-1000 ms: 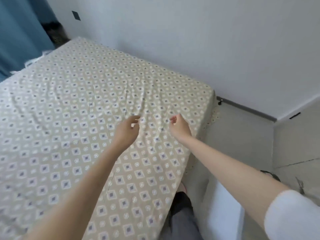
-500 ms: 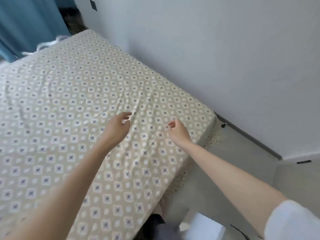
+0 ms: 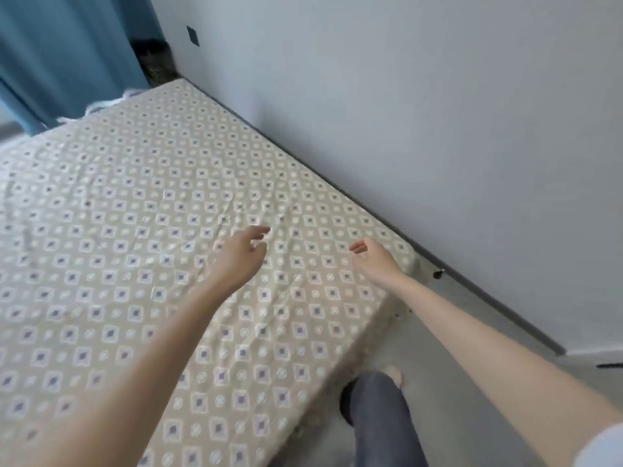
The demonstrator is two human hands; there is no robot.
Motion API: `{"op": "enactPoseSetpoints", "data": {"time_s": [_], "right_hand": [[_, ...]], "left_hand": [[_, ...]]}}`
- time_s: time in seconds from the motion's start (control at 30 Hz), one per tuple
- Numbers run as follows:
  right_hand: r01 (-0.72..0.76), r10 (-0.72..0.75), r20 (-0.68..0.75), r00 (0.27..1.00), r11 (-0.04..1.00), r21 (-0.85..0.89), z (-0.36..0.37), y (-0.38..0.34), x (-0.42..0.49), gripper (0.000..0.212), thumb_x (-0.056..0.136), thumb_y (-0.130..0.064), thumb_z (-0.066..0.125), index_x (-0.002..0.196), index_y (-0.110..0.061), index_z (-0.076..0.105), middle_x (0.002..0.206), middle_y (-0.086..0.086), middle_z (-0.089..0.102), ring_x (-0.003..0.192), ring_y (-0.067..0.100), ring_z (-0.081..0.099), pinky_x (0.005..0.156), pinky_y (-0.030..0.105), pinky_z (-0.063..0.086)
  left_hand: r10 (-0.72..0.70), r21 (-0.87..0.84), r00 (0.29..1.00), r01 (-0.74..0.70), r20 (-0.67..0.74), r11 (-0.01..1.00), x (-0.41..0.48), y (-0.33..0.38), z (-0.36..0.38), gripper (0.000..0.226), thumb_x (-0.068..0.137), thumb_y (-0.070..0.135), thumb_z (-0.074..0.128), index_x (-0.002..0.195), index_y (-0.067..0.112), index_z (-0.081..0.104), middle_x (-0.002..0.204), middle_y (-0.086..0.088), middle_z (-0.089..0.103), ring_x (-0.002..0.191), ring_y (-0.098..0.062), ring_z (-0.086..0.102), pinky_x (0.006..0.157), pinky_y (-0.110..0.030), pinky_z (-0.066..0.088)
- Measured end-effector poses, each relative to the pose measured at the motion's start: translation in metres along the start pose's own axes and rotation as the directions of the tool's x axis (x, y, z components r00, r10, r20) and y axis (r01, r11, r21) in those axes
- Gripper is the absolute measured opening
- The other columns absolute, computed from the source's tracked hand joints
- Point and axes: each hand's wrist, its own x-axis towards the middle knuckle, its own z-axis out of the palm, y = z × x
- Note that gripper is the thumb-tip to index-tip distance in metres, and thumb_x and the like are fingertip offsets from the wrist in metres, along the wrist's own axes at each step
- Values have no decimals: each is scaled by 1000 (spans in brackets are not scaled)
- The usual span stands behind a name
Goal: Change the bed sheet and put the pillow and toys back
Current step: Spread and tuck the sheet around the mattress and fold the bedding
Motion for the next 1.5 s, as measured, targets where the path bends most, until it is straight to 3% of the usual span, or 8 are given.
{"op": "enactPoseSetpoints", "data": {"time_s": [0.23, 0.4, 0.63, 0.73, 0.83, 0.97, 1.37, 1.5], "right_hand": [[143, -100, 264, 959, 978, -151, -32, 14, 125, 17, 90, -15, 45, 104, -24, 50, 115, -3, 53, 93, 13, 54, 59, 22, 40], [328, -183, 511, 840, 921, -211, -70, 15, 191, 18, 90, -16, 44, 104, -26, 49, 112, -7, 51, 96, 12, 52, 60, 19, 37], [470, -189, 713, 675, 855, -218, -73, 21, 209, 23, 93, -16, 44, 114, -17, 51, 120, -1, 50, 88, 10, 50, 60, 20, 38], [536, -165, 772, 613, 805, -254, -66, 25, 208, 27, 92, -15, 44, 118, -15, 51, 123, 2, 49, 101, 16, 50, 75, 27, 42], [569, -134, 802, 582, 772, -283, -60, 36, 202, 27, 92, -14, 44, 118, -14, 52, 119, 1, 50, 111, 20, 51, 84, 33, 45], [612, -94, 829, 551, 722, -324, -38, 57, 191, 25, 91, -14, 44, 115, -14, 52, 113, 2, 53, 103, 21, 54, 82, 35, 47], [744, 101, 888, 448, 508, -433, 58, 189, 188, 54, 85, -14, 63, 136, -14, 44, 138, 5, 44, 122, 24, 47, 92, 28, 41], [858, -4, 905, 426, 319, -403, 81, 229, 201, 52, 79, -13, 68, 126, -16, 46, 129, 3, 41, 112, 27, 46, 87, 40, 47]], "left_hand": [[-168, -86, 976, 157, -135, 984, 55, 17, 47, 36, 97, 18, 45, 131, 27, 52, 131, 3, 55, 98, -9, 56, 67, -22, 46], [-401, -132, 866, 379, -298, 916, 67, 58, 79, 37, 98, 22, 44, 134, 26, 50, 133, 3, 53, 109, -15, 57, 81, -33, 49], [-585, -270, 737, 519, -339, 811, 46, 80, 134, 38, 98, 20, 42, 135, 25, 50, 133, 2, 53, 110, -15, 56, 77, -24, 45], [-650, -328, 681, 562, -338, 759, 27, 78, 155, 38, 98, 20, 42, 135, 25, 49, 133, 0, 53, 101, -13, 55, 72, -21, 45], [-696, -376, 644, 588, -318, 716, 12, 71, 176, 37, 98, 19, 42, 134, 24, 50, 132, -1, 53, 108, -16, 55, 83, -29, 46], [-746, -431, 589, 613, -310, 663, -1, 48, 211, 36, 97, 20, 42, 132, 22, 51, 129, -1, 55, 97, -12, 53, 74, -28, 46], [-767, -192, 634, 745, -92, 639, 10, -55, 387, 51, 88, 19, 58, 137, 25, 44, 136, -5, 41, 125, -25, 38, 101, -35, 36], [-750, -61, 644, 751, -150, 657, 20, -87, 419, 40, 89, 17, 54, 127, 24, 48, 128, -4, 42, 116, -27, 37, 85, -34, 42]]}}
